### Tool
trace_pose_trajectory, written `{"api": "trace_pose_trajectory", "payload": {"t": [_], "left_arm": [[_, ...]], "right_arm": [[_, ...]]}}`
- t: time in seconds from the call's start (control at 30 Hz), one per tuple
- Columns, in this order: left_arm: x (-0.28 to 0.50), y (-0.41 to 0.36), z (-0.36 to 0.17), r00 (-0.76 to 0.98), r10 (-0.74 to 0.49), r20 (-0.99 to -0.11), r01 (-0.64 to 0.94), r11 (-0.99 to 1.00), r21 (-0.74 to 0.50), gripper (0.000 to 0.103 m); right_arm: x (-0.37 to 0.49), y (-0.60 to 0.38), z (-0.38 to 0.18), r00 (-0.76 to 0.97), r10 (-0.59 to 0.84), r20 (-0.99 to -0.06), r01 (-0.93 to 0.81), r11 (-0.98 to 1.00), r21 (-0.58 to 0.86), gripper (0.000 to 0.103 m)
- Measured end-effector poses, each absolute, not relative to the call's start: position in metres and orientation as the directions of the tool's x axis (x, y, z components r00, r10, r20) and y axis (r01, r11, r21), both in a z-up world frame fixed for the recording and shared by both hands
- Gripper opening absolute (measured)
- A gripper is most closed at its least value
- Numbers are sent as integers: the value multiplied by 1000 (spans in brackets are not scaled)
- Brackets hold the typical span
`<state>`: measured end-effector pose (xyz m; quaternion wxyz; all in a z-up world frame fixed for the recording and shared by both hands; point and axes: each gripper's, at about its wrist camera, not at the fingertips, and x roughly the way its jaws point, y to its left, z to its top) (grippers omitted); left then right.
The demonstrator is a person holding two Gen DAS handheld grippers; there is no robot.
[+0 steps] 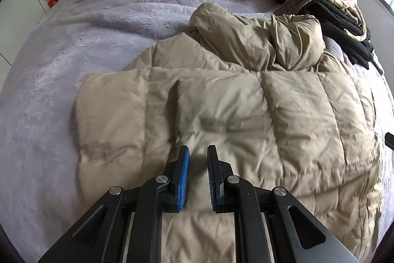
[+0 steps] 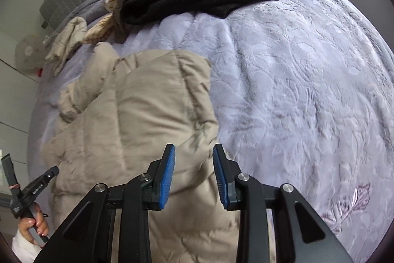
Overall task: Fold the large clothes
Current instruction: 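Grasp the folded jacket edge with the left tool while the right tool grasps the other side, then release the jacket with both tools and move back over it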
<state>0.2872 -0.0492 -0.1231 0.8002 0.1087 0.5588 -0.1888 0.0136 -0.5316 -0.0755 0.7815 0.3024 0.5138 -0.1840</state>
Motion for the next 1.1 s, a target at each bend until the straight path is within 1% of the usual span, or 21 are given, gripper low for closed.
{"api": "trace_pose_trajectory", "payload": {"t": [0.03,0.17,0.3,0.5,0.53,0.57,0.6,0.67,0.73,0.83,0.87,0.9,0.97,1.0,1.03,1.1], "left_arm": [[284,-46,-121,307,-173,-936,425,905,-28,16],[270,-39,-120,298,-130,-946,408,913,3,16],[258,-37,-121,288,-105,-952,389,921,16,16],[244,-32,-127,248,-109,-963,365,931,-11,17],[243,-32,-127,246,-108,-963,360,933,-13,26],[239,-32,-127,245,-107,-964,355,935,-13,47],[238,-31,-127,244,-99,-965,346,938,-9,101],[229,-30,-120,298,-79,-951,325,945,23,102],[225,-32,-118,298,-76,-951,336,941,30,102],[220,-36,-115,302,-69,-951,343,938,41,102],[219,-36,-113,308,-63,-949,345,937,50,102],[216,-38,-110,315,-58,-947,347,936,58,102],[214,-39,-107,318,-57,-946,347,936,61,102],[212,-39,-106,320,-55,-946,345,937,62,102],[210,-40,-104,321,-54,-946,344,937,63,102],[207,-41,-97,324,-48,-945,340,938,69,102]], "right_arm": [[11,-529,-75,406,31,-913,595,750,290,41],[2,-523,-75,407,60,-912,586,749,310,47],[-7,-517,-76,403,71,-913,579,752,314,58],[-14,-510,-74,389,75,-918,556,776,299,66],[-15,-509,-73,386,74,-919,553,780,295,67],[-15,-508,-72,384,74,-920,548,784,291,67],[-16,-506,-71,383,73,-921,545,787,289,67],[-17,-504,-69,382,68,-922,541,792,283,67],[-17,-501,-67,385,70,-920,535,796,284,71],[-19,-498,-64,391,70,-918,533,796,288,73],[-20,-498,-63,392,71,-917,534,794,290,77],[-22,-498,-61,399,74,-914,536,790,297,86],[-25,-497,-57,408,70,-910,535,790,300,87],[-26,-496,-55,408,62,-911,534,793,293,97],[-28,-495,-52,414,50,-909,528,800,285,103],[-33,-492,-47,427,50,-903,521,802,291,103]]}}
